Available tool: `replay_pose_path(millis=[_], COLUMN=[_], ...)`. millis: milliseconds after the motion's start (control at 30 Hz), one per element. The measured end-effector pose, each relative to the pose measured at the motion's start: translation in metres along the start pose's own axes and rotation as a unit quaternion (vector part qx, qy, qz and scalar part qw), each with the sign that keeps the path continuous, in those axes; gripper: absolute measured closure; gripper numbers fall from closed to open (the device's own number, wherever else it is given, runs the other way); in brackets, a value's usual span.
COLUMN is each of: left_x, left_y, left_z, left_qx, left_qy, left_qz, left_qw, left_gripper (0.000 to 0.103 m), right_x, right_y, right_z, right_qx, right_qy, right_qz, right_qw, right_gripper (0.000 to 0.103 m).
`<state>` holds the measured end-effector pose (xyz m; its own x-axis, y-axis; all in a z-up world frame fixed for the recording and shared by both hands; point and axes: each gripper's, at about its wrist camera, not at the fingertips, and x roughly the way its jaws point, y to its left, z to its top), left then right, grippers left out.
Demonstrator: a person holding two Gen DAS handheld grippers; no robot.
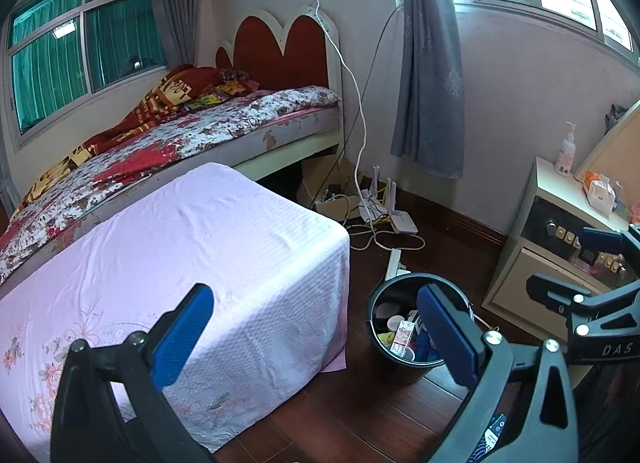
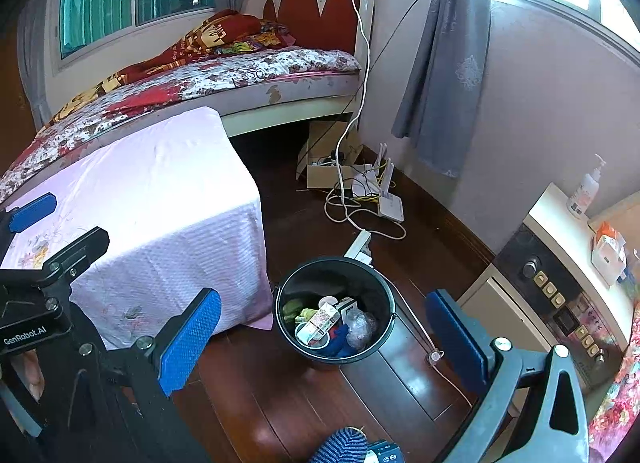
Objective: Collect trash
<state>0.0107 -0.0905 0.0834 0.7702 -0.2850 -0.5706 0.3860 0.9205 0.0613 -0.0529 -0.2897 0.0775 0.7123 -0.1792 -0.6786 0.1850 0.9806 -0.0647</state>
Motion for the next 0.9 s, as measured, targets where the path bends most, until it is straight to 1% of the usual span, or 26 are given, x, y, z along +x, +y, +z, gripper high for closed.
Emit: replay_pose_path(millis=[200, 633, 900], left_x=[-0.0016, -0.0021, -0.0005], left_y=[-0.0031, -0.0029, -0.0029], left_z=[0.0016, 0.0, -0.0012], left_qx=[0.006, 0.011, 0.013], left_qy=[-0.003, -0.002, 0.001], left_qz=[0.004, -0.007, -0.024], left_qw=[1.0, 0.9999, 0.9996], left_gripper=[0.001, 0.001, 0.001], right_x=[-0.0005, -0.0036, -0.0038], right_y=[-0.0002, -0.0047, -0.005], right_z=[-0.0002, -0.0008, -0.0012], right_qx=[0.0, 0.006, 0.005], right_qy=[0.0, 0.0, 0.001], right_qz=[0.0, -0.002, -0.001], right_qw=[1.0, 1.0, 1.0], right_gripper=[0.0, 0.0, 0.0])
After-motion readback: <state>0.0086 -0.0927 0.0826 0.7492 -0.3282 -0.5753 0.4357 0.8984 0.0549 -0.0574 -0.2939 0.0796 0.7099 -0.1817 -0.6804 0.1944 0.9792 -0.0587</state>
